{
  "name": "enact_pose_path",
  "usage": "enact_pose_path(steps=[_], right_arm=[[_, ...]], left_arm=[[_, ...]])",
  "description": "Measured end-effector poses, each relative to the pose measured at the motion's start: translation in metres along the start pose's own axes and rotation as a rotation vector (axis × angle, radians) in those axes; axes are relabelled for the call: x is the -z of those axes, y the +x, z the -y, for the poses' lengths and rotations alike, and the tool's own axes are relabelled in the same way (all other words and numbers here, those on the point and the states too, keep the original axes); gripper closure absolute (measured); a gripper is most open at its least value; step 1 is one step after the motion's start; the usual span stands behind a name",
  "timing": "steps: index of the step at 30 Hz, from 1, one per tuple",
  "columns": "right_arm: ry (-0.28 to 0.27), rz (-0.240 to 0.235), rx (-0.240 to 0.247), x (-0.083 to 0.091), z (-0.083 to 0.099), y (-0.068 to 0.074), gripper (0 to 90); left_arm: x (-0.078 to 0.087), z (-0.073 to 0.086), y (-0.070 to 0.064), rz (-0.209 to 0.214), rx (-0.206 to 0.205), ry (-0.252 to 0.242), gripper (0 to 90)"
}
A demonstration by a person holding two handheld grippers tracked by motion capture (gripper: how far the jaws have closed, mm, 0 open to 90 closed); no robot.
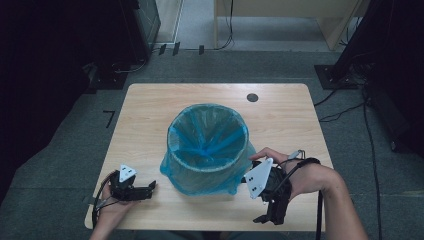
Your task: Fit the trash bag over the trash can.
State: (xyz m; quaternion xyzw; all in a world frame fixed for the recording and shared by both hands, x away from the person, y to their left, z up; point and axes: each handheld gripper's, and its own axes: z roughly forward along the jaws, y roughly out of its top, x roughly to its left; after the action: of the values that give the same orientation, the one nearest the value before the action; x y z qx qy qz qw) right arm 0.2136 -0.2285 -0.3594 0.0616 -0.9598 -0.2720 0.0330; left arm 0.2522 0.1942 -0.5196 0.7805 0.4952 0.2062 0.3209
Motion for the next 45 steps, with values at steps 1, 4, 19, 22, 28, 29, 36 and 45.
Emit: enact_pose_path(steps=[1,4,19,22,28,29,36,45], right_arm=[[-0.004,0.004,-0.013,0.0,0.002,0.001,0.0],[-0.028,0.038,-0.048,-0.004,0.01,0.001,0.0],[-0.146,0.225,-0.277,-0.024,0.061,-0.008,0.0],[-0.168,0.284,-0.331,-0.026,0.07,-0.011,0.0],[-0.201,0.389,-0.433,-0.029,0.086,-0.015,0.0],[-0.209,0.403,-0.447,-0.03,0.089,-0.015,0.0],[-0.242,0.496,-0.53,-0.035,0.108,-0.016,0.0],[-0.271,0.601,-0.649,-0.039,0.133,-0.018,0.0]], left_arm=[[0.0,0.0,0.0,0.0,0.0,0.0,0.0],[0.0,0.0,0.0,0.0,0.0,0.0,0.0],[0.0,0.0,0.0,0.0,-0.001,0.0,0.0],[0.0,0.0,0.0,0.0,0.0,0.0,0.0],[0.0,0.0,0.0,0.0,-0.001,0.0,0.0],[0.0,0.0,0.0,0.0,0.0,0.0,0.0],[0.0,0.0,0.0,0.0,0.0,0.0,0.0],[0.0,0.0,0.0,0.0,0.0,0.0,0.0]])
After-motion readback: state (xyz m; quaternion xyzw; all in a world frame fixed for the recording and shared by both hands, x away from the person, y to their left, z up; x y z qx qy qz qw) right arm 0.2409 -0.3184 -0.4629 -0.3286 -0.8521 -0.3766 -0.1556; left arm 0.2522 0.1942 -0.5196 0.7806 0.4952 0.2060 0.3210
